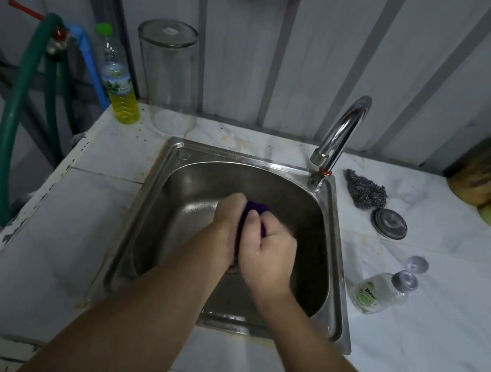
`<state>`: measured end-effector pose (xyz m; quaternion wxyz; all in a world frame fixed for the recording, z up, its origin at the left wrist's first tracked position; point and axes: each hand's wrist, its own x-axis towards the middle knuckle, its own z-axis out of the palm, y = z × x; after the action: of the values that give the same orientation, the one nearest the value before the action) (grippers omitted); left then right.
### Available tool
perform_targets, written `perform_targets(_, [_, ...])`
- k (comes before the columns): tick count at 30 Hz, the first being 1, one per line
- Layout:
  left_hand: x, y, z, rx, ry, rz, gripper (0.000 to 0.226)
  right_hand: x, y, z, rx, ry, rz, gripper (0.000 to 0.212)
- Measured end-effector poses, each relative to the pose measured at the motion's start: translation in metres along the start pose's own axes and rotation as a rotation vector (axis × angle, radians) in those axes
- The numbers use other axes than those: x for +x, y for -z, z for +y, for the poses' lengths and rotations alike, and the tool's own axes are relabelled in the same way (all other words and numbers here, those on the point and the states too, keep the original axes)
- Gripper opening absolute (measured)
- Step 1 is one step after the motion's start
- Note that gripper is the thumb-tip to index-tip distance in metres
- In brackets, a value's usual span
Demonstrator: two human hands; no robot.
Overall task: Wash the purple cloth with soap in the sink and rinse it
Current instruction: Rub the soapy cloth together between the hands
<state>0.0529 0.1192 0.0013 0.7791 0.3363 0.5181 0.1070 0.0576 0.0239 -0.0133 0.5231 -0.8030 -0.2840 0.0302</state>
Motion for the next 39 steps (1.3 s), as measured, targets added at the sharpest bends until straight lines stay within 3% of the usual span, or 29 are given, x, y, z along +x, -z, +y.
perform_targets(4, [0.003, -0.005, -0.003, 0.004, -0.033, 0.036, 0.042, 0.007, 0.001, -0.003, 0.027, -0.023, -0.02, 0.045])
perform_targets(10, [-0.001, -0.031, -0.01, 0.058, -0.015, 0.091, 0.027, 0.059, 0.024, 0.031, -0.047, -0.295, -0.008, 0.046])
perform_targets(13, [0.005, -0.031, -0.002, 0.072, -0.087, 0.141, 0.023, 0.04, 0.022, 0.027, -0.026, -0.132, 0.027, 0.045])
perform_targets(16, [0.008, -0.02, -0.005, 0.147, -0.201, 0.065, 0.025, 0.013, 0.011, 0.017, 0.057, -0.003, -0.023, 0.044])
perform_targets(19, [0.014, -0.025, -0.01, 0.17, -0.116, 0.139, 0.026, 0.025, 0.012, 0.025, 0.068, -0.084, -0.025, 0.044])
perform_targets(23, [0.003, -0.041, -0.016, 0.18, -0.007, 0.148, 0.029, 0.058, 0.028, 0.045, -0.014, -0.325, -0.042, 0.046])
perform_targets(26, [0.004, -0.037, -0.01, 0.165, -0.062, 0.211, 0.024, 0.046, 0.026, 0.037, 0.015, -0.246, -0.007, 0.045])
perform_targets(29, [0.01, -0.028, -0.005, 0.127, -0.16, 0.177, 0.029, 0.021, 0.015, 0.017, 0.113, -0.136, -0.042, 0.044])
perform_targets(36, [0.002, -0.045, -0.015, 0.157, -0.041, 0.184, 0.028, 0.066, 0.026, 0.041, 0.038, -0.363, -0.044, 0.044])
perform_targets(39, [-0.001, -0.045, -0.012, 0.179, -0.048, 0.226, 0.025, 0.062, 0.029, 0.047, 0.026, -0.341, -0.046, 0.043])
